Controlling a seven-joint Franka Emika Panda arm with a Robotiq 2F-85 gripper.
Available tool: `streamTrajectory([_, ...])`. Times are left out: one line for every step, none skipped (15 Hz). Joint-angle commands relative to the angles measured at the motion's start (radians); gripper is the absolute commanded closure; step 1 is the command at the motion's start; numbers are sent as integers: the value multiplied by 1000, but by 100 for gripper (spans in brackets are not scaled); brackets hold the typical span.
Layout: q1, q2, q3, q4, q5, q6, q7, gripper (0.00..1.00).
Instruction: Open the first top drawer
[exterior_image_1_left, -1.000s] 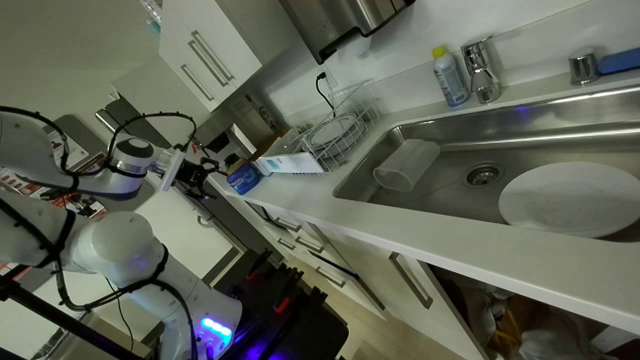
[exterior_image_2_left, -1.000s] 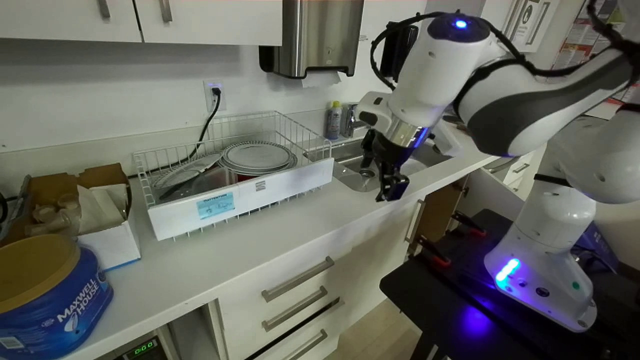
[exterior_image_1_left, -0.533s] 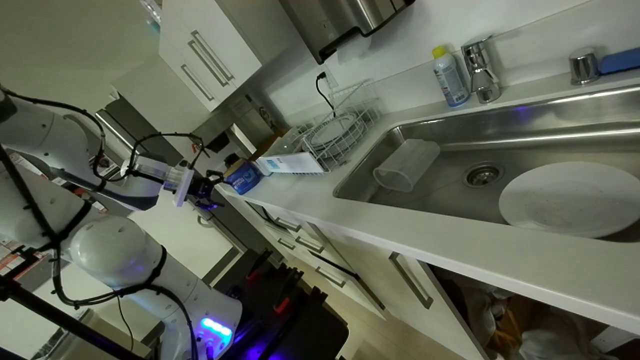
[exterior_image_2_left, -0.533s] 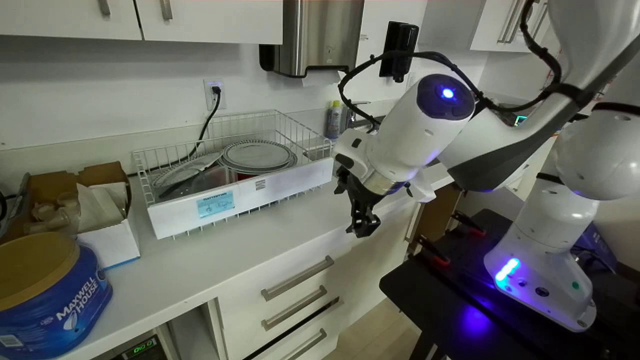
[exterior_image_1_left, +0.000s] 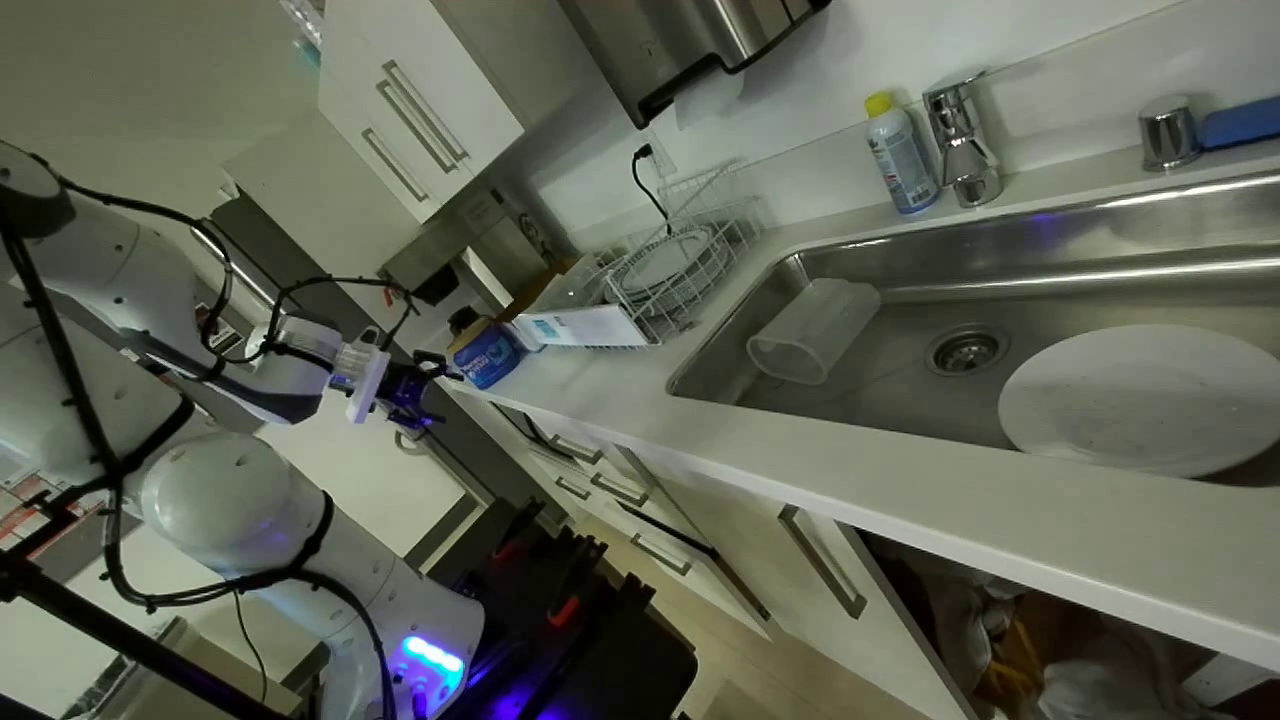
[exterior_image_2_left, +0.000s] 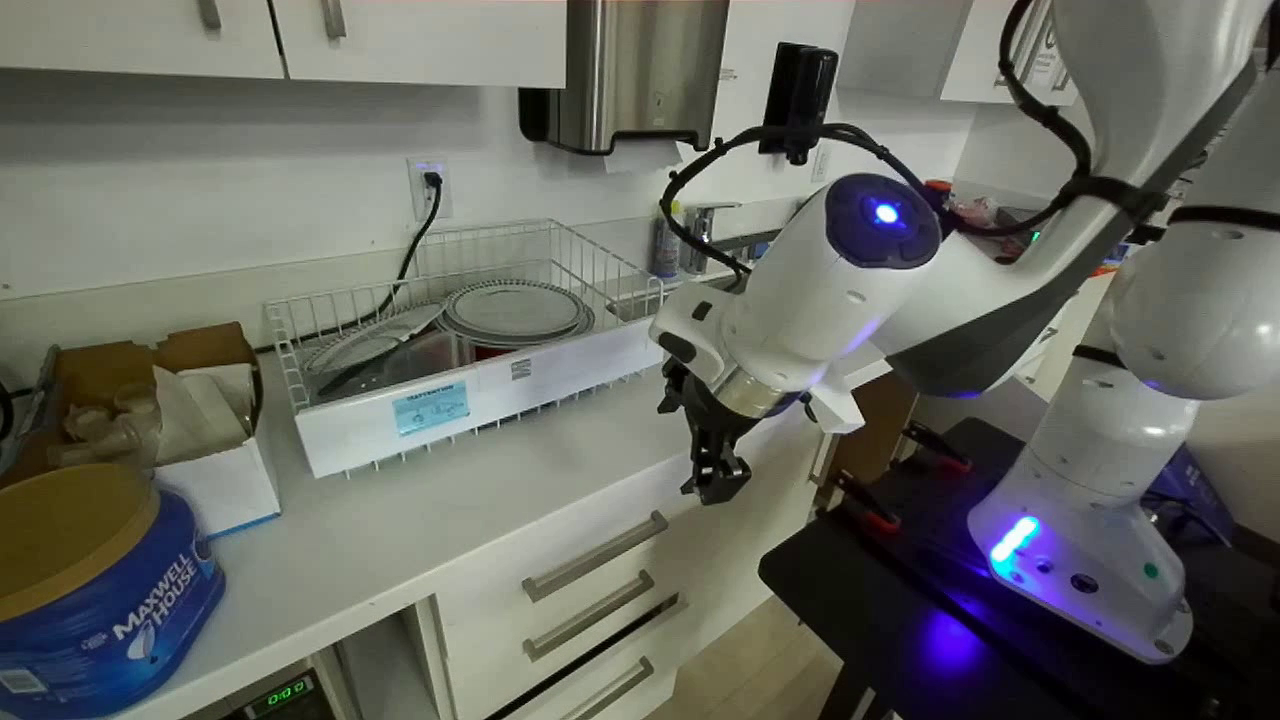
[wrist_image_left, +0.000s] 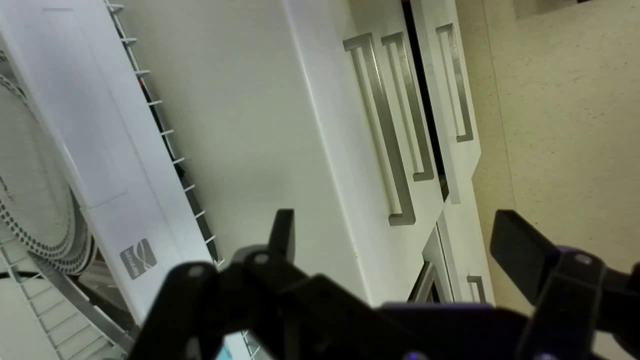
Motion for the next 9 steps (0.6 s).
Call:
streamTrajectory([16,5,20,14,13,-74,-4,0])
streamTrajectory([29,14,42,21,4,-114,15,0])
streamTrajectory([41,20,63,23,-11,-148,34,0])
streamTrajectory([55,27,86,27,-22,-177,53,0])
streamTrajectory([67,35,114,31,-51,-205,96,0])
streamTrajectory([78,47,141,35,-88,-232,143,0])
streamTrajectory([88,64,167,38,-132,-261,200,0])
streamTrajectory([99,77,190,42,-174,-290,253,0])
streamTrajectory([105,101,211,44,-239,-330,322,0])
